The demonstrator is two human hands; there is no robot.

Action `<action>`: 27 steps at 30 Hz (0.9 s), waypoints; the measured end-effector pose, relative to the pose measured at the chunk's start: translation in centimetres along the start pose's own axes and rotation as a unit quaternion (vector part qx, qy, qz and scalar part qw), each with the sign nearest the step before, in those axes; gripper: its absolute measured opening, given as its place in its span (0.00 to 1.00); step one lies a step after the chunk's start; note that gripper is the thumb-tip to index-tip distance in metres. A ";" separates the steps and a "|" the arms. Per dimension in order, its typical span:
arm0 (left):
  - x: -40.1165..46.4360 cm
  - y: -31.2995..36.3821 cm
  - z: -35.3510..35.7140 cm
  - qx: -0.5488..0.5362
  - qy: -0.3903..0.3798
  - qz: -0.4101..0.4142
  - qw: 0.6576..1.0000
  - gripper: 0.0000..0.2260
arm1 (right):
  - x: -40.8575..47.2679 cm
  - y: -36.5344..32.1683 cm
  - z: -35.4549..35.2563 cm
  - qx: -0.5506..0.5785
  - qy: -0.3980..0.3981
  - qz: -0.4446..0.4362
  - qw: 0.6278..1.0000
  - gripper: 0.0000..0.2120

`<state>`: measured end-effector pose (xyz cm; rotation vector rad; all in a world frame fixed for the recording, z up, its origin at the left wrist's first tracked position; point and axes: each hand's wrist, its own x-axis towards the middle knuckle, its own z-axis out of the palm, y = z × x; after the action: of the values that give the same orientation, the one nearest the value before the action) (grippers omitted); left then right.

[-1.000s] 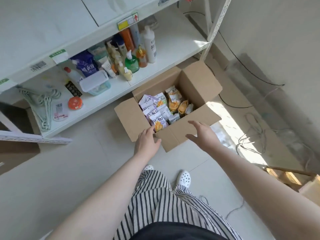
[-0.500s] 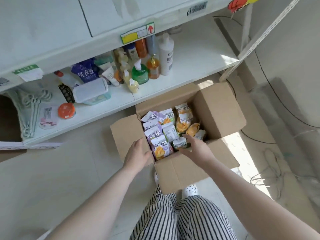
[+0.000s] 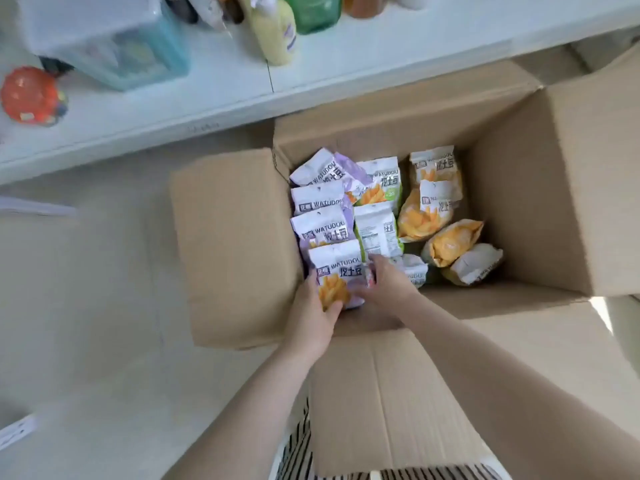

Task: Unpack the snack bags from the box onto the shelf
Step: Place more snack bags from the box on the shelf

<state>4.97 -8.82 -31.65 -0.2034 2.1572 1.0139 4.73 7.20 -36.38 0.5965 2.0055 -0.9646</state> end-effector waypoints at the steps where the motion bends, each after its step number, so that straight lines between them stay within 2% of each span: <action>1: 0.4 -0.4 0.6 0.003 0.007 -0.001 1.000 0.28 | 1.1 0.2 0.8 0.008 -0.003 0.002 1.000 0.35; 7: 2.0 -1.1 2.3 0.028 0.037 -0.035 0.998 0.32 | 3.7 0.8 1.9 0.011 0.004 -0.004 1.000 0.33; 11: 1.7 0.3 1.5 0.039 0.035 -0.011 0.999 0.31 | 2.6 1.3 -0.9 0.086 0.023 -0.016 0.996 0.27; 15: 1.4 2.8 0.3 -0.014 0.047 0.037 0.998 0.32 | 0.3 1.6 -4.8 0.288 -0.075 0.006 0.955 0.18; 19: 0.9 4.8 -1.4 -0.143 0.027 0.046 0.988 0.35 | -2.1 -0.3 -7.3 0.373 -0.168 -0.027 0.912 0.09; 21: 0.7 5.0 -2.5 -0.172 0.061 0.052 0.982 0.34 | -2.2 -1.2 -7.1 0.382 -0.150 -0.035 0.911 0.07; 24: 0.6 4.7 -4.4 -0.204 0.149 0.064 0.965 0.32 | -0.3 -2.0 -5.4 0.397 -0.016 -0.023 0.918 0.13; 25: 0.5 4.4 -5.0 -0.210 0.170 0.066 0.960 0.33 | 0.7 -2.1 -4.4 0.373 0.026 -0.016 0.928 0.16; 27: 0.4 4.0 -5.8 -0.218 0.187 0.071 0.955 0.32 | 2.2 -2.7 -2.6 0.295 0.042 0.000 0.955 0.24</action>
<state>-0.24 -10.26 -27.08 -0.4881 2.2725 1.6426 0.45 7.81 -36.08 0.9678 1.7748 -1.5765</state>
